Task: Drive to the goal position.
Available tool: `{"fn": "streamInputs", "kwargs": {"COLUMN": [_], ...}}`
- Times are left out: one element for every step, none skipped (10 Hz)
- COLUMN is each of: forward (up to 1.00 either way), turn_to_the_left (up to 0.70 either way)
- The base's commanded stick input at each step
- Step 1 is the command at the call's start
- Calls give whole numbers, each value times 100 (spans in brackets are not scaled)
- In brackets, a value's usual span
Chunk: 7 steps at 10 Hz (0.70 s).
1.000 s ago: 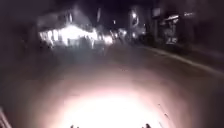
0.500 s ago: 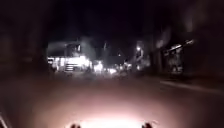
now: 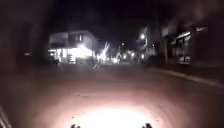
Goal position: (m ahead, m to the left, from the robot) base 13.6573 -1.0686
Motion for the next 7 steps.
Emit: {"fn": "streamInputs", "kwargs": {"forward": [85,85,85,85,85,85,85], "turn_to_the_left": [0,0,0,-22,-34,-34,-34]}}
